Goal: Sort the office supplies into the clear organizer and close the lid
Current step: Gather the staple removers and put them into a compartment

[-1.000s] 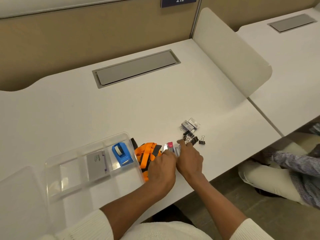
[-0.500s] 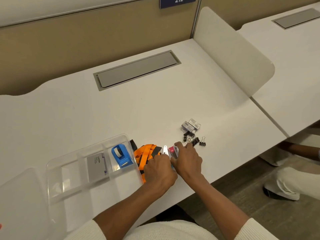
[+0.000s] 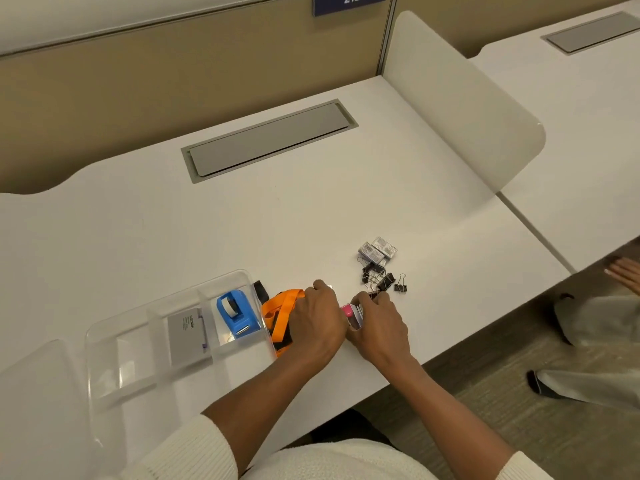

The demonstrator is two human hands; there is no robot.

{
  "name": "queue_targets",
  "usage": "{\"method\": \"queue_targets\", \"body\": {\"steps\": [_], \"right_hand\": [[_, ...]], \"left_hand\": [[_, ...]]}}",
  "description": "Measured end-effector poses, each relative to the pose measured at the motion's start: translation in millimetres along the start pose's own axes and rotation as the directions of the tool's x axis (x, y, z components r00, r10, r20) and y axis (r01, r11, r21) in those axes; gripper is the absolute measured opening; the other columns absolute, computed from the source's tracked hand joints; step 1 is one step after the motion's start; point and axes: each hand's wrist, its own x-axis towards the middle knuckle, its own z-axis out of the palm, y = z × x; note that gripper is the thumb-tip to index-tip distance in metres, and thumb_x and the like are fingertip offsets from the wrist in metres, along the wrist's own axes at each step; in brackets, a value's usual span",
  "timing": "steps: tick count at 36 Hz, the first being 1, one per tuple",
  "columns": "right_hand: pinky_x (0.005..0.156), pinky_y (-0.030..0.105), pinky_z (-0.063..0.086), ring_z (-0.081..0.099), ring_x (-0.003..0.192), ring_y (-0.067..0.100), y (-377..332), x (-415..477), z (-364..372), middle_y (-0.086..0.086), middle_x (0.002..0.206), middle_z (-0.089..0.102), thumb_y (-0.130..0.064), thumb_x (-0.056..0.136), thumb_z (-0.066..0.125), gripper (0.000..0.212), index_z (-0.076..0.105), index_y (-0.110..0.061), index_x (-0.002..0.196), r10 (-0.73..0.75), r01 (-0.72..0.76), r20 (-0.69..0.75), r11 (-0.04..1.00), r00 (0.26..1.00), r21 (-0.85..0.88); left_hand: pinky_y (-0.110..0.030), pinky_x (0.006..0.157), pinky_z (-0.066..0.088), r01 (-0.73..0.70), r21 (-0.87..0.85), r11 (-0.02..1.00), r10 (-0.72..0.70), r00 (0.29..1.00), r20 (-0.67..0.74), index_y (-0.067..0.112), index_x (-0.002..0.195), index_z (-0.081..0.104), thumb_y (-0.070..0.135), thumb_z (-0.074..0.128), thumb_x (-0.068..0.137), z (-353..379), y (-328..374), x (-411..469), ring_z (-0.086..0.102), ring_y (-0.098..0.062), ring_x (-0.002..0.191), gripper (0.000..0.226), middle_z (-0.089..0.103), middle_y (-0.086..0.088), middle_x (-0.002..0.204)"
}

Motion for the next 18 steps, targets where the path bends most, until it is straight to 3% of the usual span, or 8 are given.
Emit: {"method": "queue_targets", "body": {"steps": [7,10,13,18], "right_hand": [[0.073,0.027,0.049,0.058,0.104,0.02,7,-11,0,0.004,0.122,0.054,-0.047,0.081,0.078,0.056,0.052,-0.028,0.127,0.036,-0.036,0.001,0.999,0.999,0.001],[0.071,0.027,0.049,0.057,0.104,0.019,8,-13,0,0.003,0.12,0.053,-0.047,0.08,0.079,0.058,0.05,-0.029,0.127,0.045,-0.045,0.004,0.999,0.999,-0.001],[0.07,0.026,0.046,0.056,0.105,0.018,9,-15,1,0.002,0.121,0.052,-0.049,0.079,0.078,0.059,0.05,-0.031,0.128,0.053,-0.053,0.008,0.999,0.999,-0.006],[0.071,0.027,0.046,0.055,0.107,0.019,9,-16,2,0.002,0.123,0.051,-0.05,0.079,0.079,0.058,0.051,-0.034,0.128,0.056,-0.055,0.004,0.998,0.998,-0.024]], "left_hand": [[-0.031,0.081,0.062,0.003,0.072,0.997,-0.003,1.0,0.0,0.01,0.133,0.051,0.033,0.075,0.094,10,6,4,0.072,-0.025,0.103,0.052,0.069,-0.011,0.121],[-0.03,0.079,0.061,-0.016,0.114,0.993,0.016,1.0,0.005,0.009,0.127,0.058,0.026,0.073,0.097,10,7,9,0.071,-0.023,0.099,0.037,0.07,-0.01,0.116],[-0.03,0.068,0.052,-0.037,0.092,0.995,0.035,0.999,0.024,0.009,0.114,0.066,0.021,0.074,0.096,9,8,14,0.069,-0.024,0.097,0.024,0.069,-0.01,0.111],[-0.029,0.065,0.049,-0.034,0.05,0.998,0.031,0.998,0.049,0.012,0.106,0.066,0.018,0.076,0.093,3,13,18,0.069,-0.025,0.094,0.018,0.07,-0.01,0.108]]}}
